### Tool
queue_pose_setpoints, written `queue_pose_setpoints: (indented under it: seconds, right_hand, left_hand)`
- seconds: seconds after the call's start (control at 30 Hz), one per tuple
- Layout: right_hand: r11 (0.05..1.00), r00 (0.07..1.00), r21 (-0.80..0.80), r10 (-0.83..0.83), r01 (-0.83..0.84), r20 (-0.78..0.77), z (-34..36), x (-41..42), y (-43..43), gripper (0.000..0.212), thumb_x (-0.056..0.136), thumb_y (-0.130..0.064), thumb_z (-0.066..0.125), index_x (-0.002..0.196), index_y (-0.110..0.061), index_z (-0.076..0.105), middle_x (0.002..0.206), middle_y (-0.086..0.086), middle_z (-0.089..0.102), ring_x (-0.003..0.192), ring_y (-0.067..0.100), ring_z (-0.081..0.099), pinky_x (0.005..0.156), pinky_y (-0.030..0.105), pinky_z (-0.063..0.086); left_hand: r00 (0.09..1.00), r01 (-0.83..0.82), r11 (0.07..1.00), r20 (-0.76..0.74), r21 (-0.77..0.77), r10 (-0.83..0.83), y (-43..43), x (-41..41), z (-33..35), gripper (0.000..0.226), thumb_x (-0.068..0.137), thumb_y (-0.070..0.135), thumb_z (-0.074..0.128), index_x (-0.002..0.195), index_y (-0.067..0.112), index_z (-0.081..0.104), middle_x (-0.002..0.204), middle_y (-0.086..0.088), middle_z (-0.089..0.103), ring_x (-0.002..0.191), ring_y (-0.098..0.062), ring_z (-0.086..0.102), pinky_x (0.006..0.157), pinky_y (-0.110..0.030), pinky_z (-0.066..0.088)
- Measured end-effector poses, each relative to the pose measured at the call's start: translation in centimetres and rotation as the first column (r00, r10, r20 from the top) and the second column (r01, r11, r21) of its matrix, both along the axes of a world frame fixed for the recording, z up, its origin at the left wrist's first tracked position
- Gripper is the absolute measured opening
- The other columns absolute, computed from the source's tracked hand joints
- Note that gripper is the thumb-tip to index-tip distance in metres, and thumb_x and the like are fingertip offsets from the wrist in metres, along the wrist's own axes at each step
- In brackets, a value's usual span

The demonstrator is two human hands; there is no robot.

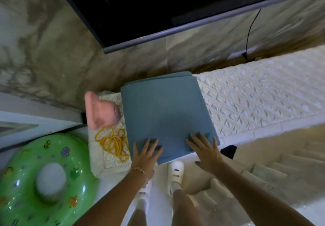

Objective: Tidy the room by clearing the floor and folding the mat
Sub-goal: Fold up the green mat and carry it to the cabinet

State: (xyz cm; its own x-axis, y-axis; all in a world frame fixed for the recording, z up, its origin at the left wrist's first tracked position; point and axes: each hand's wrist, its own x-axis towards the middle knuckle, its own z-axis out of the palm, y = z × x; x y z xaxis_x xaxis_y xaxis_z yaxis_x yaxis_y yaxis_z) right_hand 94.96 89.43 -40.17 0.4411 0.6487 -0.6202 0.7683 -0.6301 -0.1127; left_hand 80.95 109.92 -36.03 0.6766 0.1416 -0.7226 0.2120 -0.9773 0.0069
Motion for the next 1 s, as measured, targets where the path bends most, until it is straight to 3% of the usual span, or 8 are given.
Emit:
queue_pose_setpoints:
  seconds: [0.07,0.3,0.4,0.5,0.6,0.7,0.87,1.0]
  right_hand:
    - [1.0,1.0,0.023,-0.012,0.012,-0.016,0.8,-0.1,0.7,0.112,0.021,-0.045,0.092,0.125,-0.023,0.061,0.129,0.003,0.06,0.114,0.031,0.061,0.077,0.066,0.046]
    - [0.973,0.998,0.227,-0.056,0.047,0.032,5.9,-1.3,3.3,0.109,0.031,-0.042,0.092,0.13,-0.024,0.05,0.129,0.0,0.061,0.113,0.027,0.062,0.077,0.061,0.049]
    - [0.958,0.993,0.279,-0.089,0.064,0.079,8.8,-1.9,3.7,0.103,0.033,-0.042,0.091,0.128,-0.023,0.055,0.128,-0.001,0.061,0.112,0.025,0.063,0.078,0.056,0.052]
    - [0.916,0.974,0.374,-0.198,0.143,0.114,11.8,-2.7,4.1,0.091,0.038,-0.042,0.09,0.122,-0.025,0.06,0.121,-0.003,0.065,0.107,0.021,0.065,0.076,0.048,0.055]
    - [0.793,0.93,0.575,-0.339,0.2,0.145,15.0,-3.9,3.9,0.071,0.05,-0.036,0.085,0.116,-0.022,0.062,0.112,-0.001,0.069,0.099,0.019,0.068,0.073,0.039,0.059]
    - [0.69,0.886,0.681,-0.445,0.244,0.133,18.4,-5.5,3.7,0.039,0.071,-0.038,0.058,0.107,-0.023,0.062,0.097,-0.007,0.07,0.085,0.014,0.069,0.066,0.021,0.055]
    - [0.414,0.689,0.671,-0.696,0.615,-0.202,23.4,-9.4,4.1,0.022,0.093,-0.028,0.054,0.109,-0.018,0.066,0.104,-0.008,0.067,0.098,0.01,0.061,0.08,0.017,0.041]
    - [0.144,0.523,0.644,-0.725,0.751,-0.448,26.3,-13.5,4.8,0.016,0.093,-0.03,0.054,0.087,-0.02,0.064,0.079,-0.007,0.066,0.08,0.014,0.061,0.073,0.022,0.044]
  left_hand:
    - [0.999,-0.001,1.0,0.032,0.005,0.001,0.1,0.0,0.1,0.086,0.081,0.032,0.065,0.149,0.03,0.013,0.159,-0.001,-0.005,0.146,-0.029,-0.003,0.107,-0.068,0.002]
    - [0.988,0.027,1.0,0.153,0.012,-0.028,-0.1,1.1,4.7,0.072,0.095,0.028,0.045,0.15,0.027,0.001,0.159,0.001,-0.012,0.146,-0.025,-0.007,0.112,-0.058,0.0]
    - [0.964,-0.024,1.0,0.266,-0.008,0.025,0.2,1.7,8.0,0.066,0.095,0.026,0.042,0.151,0.026,0.005,0.159,0.003,-0.005,0.146,-0.02,0.0,0.116,-0.05,0.006]
    - [0.874,-0.161,0.976,0.439,-0.148,0.211,0.4,2.2,11.2,0.055,0.095,0.028,0.042,0.147,0.024,0.025,0.154,0.003,0.028,0.138,-0.016,0.031,0.109,-0.032,0.027]
    - [0.67,-0.313,0.85,0.536,-0.424,0.514,0.6,1.9,13.4,0.039,0.092,0.024,0.053,0.13,0.019,0.051,0.128,0.001,0.059,0.116,-0.022,0.056,0.093,-0.032,0.045]
    - [0.554,-0.322,0.746,0.523,-0.583,0.648,0.4,1.0,15.6,0.017,0.09,0.02,0.057,0.107,0.022,0.062,0.106,0.006,0.068,0.099,-0.016,0.064,0.081,-0.027,0.048]
    - [0.593,-0.191,0.536,0.338,-0.822,0.731,0.5,-1.4,18.4,0.025,0.091,0.008,0.056,0.081,0.031,0.06,0.075,0.019,0.069,0.075,0.0,0.065,0.079,-0.027,0.05]
    - [0.617,-0.134,0.355,0.203,-0.925,0.76,0.2,-3.1,21.3,0.023,0.096,0.011,0.048,0.084,0.02,0.064,0.074,0.005,0.069,0.074,-0.011,0.064,0.069,-0.019,0.045]
